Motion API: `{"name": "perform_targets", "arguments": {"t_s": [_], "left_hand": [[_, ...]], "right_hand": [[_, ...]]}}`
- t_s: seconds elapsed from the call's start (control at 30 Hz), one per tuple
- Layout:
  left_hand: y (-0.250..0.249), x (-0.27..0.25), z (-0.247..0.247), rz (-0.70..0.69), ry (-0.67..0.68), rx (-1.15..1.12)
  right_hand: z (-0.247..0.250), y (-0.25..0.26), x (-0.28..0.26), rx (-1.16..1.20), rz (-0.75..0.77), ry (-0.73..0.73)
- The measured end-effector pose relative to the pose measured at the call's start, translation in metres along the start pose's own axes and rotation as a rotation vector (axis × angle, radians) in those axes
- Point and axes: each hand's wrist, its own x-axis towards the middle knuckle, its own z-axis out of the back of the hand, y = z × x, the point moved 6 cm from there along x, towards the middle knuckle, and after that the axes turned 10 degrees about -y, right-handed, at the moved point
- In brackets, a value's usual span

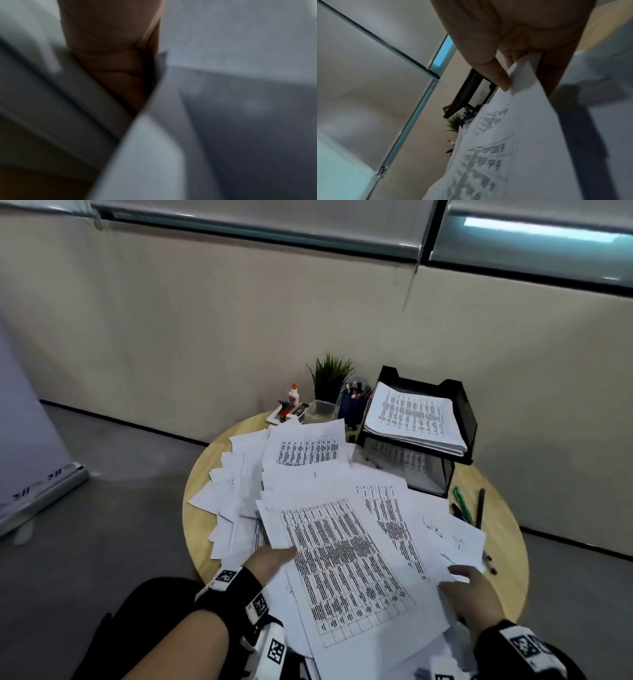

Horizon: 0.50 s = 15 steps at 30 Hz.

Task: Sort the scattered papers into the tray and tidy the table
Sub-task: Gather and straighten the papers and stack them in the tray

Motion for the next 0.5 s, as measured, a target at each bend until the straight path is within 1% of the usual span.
{"name": "perform_targets", "arguments": {"t_s": [0.13,0.17,0.23,0.27,0.33,0.43,0.5], "left_hand": [[0.004,0.006,0.001,0.023,-0.005,-0.028],[0.008,0.010,0.004,0.026,-0.025,-0.012],[0.011,0.012,0.004,0.057,-0.007,0.051],[0.016,0.017,0.004,0.067,-0.005,0.075],[0.018,0.021,0.007,0.057,0.012,0.070],[0.014,0.021,0.006,0.022,0.067,0.106],[0.012,0.023,0.010,0.033,0.070,0.149]], "right_hand": [[-0.016,-0.003,0.010,-0.148,0.085,0.104],[-0.020,-0.002,0.006,-0.179,0.105,0.133],[-0.030,-0.002,-0.003,-0.219,0.131,0.206],[-0.033,-0.003,-0.004,-0.237,0.149,0.220],[-0.032,0.001,-0.004,-0.288,0.196,0.197],[-0.014,0.008,0.013,-0.391,0.213,0.047],[-0.007,0.010,0.027,-0.443,0.199,0.011]]}}
